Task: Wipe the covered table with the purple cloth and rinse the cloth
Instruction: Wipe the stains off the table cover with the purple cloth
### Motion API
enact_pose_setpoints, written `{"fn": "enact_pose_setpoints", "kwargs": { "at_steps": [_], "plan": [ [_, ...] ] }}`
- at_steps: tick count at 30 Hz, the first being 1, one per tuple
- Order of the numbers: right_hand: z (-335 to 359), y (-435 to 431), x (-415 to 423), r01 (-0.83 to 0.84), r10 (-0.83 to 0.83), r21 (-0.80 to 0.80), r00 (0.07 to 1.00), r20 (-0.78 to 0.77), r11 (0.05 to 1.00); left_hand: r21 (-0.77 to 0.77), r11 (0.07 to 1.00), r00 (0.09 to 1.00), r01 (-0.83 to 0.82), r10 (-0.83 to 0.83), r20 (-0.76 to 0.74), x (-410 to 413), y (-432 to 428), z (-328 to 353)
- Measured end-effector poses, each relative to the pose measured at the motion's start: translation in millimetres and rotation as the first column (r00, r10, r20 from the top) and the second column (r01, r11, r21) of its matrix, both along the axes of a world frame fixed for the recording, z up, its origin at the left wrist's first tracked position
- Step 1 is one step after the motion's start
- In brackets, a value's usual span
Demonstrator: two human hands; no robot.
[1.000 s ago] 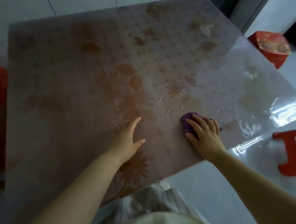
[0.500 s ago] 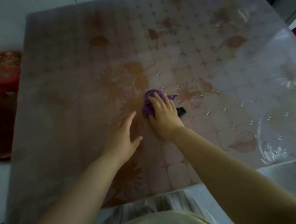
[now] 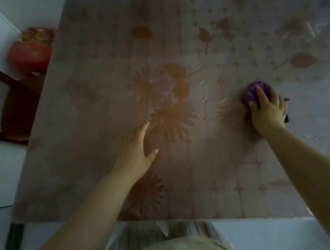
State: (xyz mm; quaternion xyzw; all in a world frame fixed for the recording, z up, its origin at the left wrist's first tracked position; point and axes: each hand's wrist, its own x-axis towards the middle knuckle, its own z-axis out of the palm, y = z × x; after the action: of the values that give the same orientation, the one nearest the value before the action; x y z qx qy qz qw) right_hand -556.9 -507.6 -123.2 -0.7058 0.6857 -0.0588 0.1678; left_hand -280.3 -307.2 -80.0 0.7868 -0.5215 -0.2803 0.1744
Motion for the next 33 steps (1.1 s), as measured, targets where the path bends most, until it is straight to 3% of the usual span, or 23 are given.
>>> {"fn": "enact_pose_setpoints", "kwargs": {
  "at_steps": [3,6,8,11,15,17,19,22,24,28,33],
  "plan": [
    [-2.9,-21.1,49.6,-0.066,0.066,0.031,0.998,0.024,0.997,0.018,0.999,0.999,-0.038,0.038,0.004,-0.6,7.0,2.6],
    [0.4,-11.0,115.6,-0.281,0.280,0.070,0.960,0.029,0.957,0.000,0.999,0.999,-0.047,0.047,0.027,-0.8,10.9,5.1],
    [5.5,16.2,156.0,-0.472,0.470,0.093,0.882,0.043,0.877,-0.016,0.999,0.997,-0.044,0.045,0.055,2.0,11.6,7.2],
    [8.1,76.1,190.1,-0.727,0.727,0.075,0.686,0.035,0.683,-0.037,0.998,0.993,-0.050,0.054,0.101,7.0,13.8,9.6],
    [1.2,127.3,166.0,-0.848,0.848,0.027,0.530,0.011,0.529,-0.054,0.997,0.991,-0.061,0.067,0.118,10.2,17.6,7.4],
    [-4.9,124.8,134.5,-0.831,0.826,-0.024,0.555,-0.092,0.556,-0.034,0.997,0.991,-0.073,0.076,0.109,10.5,19.6,4.4],
    [-10.2,102.7,97.3,-0.741,0.733,-0.063,0.670,-0.117,0.668,-0.039,0.996,0.993,-0.078,0.081,0.089,10.9,21.5,1.6],
    [-7.6,46.0,48.4,-0.469,0.467,-0.026,0.882,-0.064,0.883,-0.028,0.995,0.992,-0.096,0.098,0.076,13.4,25.7,-1.1],
    [-3.0,0.6,26.6,-0.243,0.243,0.011,0.969,-0.046,0.970,-0.021,0.994,0.988,-0.106,0.108,0.111,18.8,31.2,-4.8],
    [2.0,-82.1,25.3,0.032,-0.032,0.028,0.999,-0.001,0.999,0.058,0.990,0.971,-0.132,0.117,0.210,32.4,48.7,-10.3],
    [-0.9,-153.8,97.9,0.026,-0.028,0.028,0.998,0.057,0.999,0.135,0.966,0.933,-0.221,0.169,0.317,41.5,72.3,-8.6]
  ]
}}
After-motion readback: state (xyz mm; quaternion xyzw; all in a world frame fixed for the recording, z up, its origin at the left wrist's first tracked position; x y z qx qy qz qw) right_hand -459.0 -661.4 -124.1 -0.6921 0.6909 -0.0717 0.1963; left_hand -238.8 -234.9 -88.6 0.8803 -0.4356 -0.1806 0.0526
